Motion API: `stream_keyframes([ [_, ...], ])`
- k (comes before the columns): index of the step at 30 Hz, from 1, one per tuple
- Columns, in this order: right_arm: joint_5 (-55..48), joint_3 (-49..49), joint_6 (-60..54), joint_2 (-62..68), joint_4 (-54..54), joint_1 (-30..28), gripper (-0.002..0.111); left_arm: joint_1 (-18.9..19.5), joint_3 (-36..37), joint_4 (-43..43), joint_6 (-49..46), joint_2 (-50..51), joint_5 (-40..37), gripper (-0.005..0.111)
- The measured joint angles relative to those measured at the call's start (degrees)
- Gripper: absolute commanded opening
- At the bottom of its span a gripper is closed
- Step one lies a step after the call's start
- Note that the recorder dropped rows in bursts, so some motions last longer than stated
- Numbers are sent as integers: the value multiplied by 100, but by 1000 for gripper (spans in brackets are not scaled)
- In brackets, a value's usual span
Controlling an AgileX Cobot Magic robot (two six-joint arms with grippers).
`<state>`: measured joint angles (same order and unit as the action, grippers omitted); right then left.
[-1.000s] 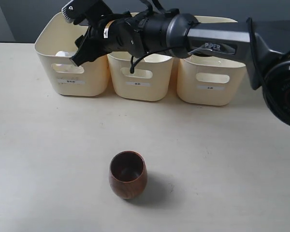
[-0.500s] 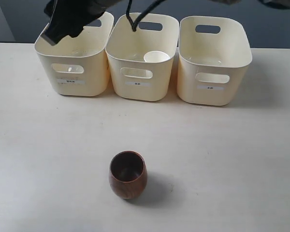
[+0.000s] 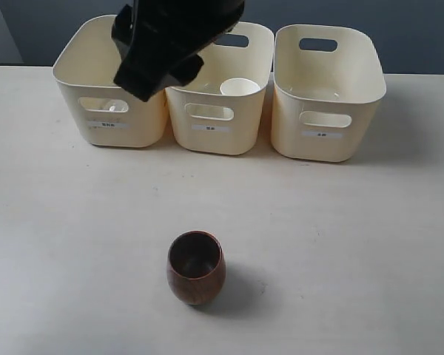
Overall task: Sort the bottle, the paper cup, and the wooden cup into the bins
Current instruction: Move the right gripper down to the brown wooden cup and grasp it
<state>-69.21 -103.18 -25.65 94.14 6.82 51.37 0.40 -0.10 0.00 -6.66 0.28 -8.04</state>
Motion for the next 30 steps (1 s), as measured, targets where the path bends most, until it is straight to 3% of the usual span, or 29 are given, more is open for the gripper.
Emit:
stream_keyframes([
  [15, -62, 826, 168, -13, 123, 747, 57, 0, 0, 0, 0, 0, 0, 0],
  [30, -76, 1608, 499, -13, 69, 823, 57, 0, 0, 0, 0, 0, 0, 0],
])
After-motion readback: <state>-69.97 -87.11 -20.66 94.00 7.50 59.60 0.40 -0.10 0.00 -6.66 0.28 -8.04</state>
